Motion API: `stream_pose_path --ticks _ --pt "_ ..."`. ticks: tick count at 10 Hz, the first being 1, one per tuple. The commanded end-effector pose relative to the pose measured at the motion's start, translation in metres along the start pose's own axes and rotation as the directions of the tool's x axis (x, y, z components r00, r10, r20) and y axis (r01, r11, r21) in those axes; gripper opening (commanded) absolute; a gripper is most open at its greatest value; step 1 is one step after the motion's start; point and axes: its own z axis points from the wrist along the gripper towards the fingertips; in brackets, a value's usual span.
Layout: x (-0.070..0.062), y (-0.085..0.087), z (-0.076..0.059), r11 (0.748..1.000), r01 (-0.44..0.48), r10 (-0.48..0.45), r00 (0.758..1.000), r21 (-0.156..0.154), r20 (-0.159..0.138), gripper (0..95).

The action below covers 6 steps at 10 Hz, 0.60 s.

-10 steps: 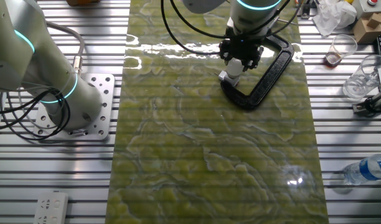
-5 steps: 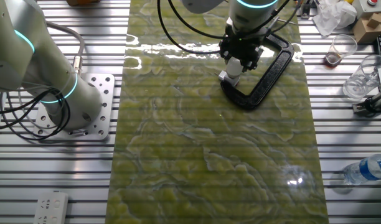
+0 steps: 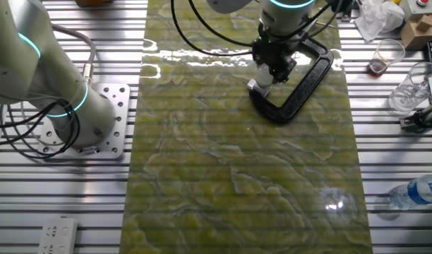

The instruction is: Install the light bulb by rotating it

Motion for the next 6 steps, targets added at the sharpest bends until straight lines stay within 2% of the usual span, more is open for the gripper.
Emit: stream_pose_path --ticks 1,4,6 --pt "0.0004 0.0003 0.0001 0.979 -0.203 0.203 0.979 -0.006 0.006 0.0" --pt "0.0004 0.0003 0.0001 0.940 -0.341 0.341 0.940 -0.009 0.005 0.0" --pt "0.0004 0.0003 0.0001 0.886 -0.464 0.464 0.886 -0.008 0.005 0.0"
